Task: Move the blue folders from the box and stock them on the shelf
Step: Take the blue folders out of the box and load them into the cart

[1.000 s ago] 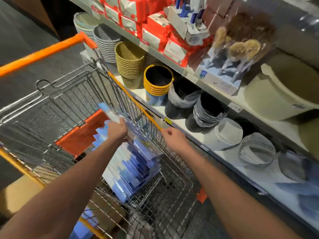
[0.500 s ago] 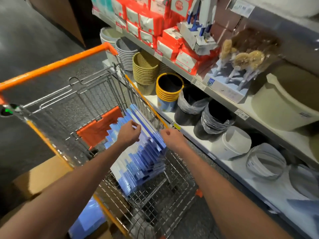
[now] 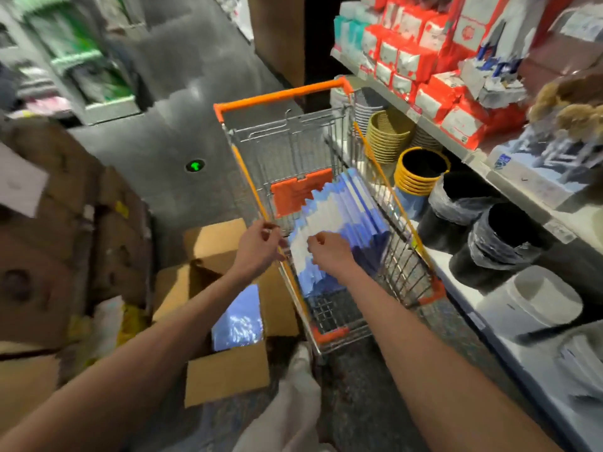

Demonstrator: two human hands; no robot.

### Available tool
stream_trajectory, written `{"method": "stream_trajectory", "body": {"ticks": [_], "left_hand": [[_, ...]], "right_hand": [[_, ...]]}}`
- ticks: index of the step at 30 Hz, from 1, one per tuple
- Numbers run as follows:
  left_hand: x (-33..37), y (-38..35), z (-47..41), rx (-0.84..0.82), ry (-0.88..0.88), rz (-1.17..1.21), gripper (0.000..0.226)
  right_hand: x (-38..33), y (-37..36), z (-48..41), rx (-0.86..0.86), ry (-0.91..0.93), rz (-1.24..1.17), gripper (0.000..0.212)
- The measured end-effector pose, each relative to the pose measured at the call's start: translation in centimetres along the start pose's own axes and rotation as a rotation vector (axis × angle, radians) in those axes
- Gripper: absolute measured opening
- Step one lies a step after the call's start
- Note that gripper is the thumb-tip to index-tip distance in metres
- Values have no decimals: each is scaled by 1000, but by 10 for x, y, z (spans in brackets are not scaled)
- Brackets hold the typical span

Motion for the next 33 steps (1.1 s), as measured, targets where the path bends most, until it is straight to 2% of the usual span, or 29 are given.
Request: {"method": "stream_trajectory", "body": {"ticks": [5,11,15,19,23,28,33], "left_hand": [[-51,47,65,80,137,27,17],[-109,91,99,175,254,9,22],[-147,120,99,219,339,-6,22],[-195,154,77,234,378,40,8],[-249,188,26,189,418,70,7],[-308,217,-49,104,534,147,14],[-341,218,-101,47,627,196,25]], "right_hand": [[-18,-55,41,-105,77,62,42],[-34,-118,53,-226,64,-16,31],[-46,-167,39,-297,38,14,39],[-61,-232,4,-334,13,36,39],[-89,-295,-45,-355,-30,117,38],[-114,-356,-104,-339,-176,128,33],[-106,-388,-153,-326,-287,109,34]]}}
Point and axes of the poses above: each hand's wrist, its own z-axis away from the middle knuckle, its own y-axis out of the back of the hand, x = y × z, the point moved 1 cm from there along -z, towards the middle knuckle, and after that the axes turned 3 degrees about -z, right-handed, at the moved point
